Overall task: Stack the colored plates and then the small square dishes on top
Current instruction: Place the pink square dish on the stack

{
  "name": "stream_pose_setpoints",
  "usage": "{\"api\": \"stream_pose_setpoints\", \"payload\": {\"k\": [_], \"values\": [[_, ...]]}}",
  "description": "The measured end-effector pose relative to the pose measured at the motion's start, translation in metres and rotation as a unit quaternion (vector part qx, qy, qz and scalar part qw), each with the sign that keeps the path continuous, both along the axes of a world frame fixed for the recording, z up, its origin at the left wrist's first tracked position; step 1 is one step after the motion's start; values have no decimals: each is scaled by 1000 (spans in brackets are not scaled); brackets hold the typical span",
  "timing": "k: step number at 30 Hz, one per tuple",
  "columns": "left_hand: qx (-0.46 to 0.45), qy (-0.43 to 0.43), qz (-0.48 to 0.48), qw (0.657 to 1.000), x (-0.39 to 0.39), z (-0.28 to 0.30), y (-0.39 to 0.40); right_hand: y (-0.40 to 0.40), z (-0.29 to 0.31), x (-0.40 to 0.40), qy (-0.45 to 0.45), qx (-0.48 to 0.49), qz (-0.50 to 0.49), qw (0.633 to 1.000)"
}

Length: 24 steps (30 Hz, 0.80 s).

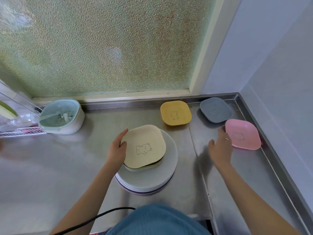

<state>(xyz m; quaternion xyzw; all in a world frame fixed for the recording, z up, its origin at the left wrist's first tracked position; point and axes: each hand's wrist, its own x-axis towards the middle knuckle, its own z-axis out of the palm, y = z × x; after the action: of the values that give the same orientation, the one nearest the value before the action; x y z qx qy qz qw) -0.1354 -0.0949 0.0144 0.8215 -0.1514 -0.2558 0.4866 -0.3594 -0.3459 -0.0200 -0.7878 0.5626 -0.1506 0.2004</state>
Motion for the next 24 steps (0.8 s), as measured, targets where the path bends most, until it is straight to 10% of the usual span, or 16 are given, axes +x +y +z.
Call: {"api": "stream_pose_setpoints", "payload": {"k": [15,24], "values": [[-18,14,30,999,-9,12,-7,-4,-28,-9,156,47,-46,986],[-39,22,35,998,-7,8,-4,36,-17,-4,44,-44,-78,995]]}}
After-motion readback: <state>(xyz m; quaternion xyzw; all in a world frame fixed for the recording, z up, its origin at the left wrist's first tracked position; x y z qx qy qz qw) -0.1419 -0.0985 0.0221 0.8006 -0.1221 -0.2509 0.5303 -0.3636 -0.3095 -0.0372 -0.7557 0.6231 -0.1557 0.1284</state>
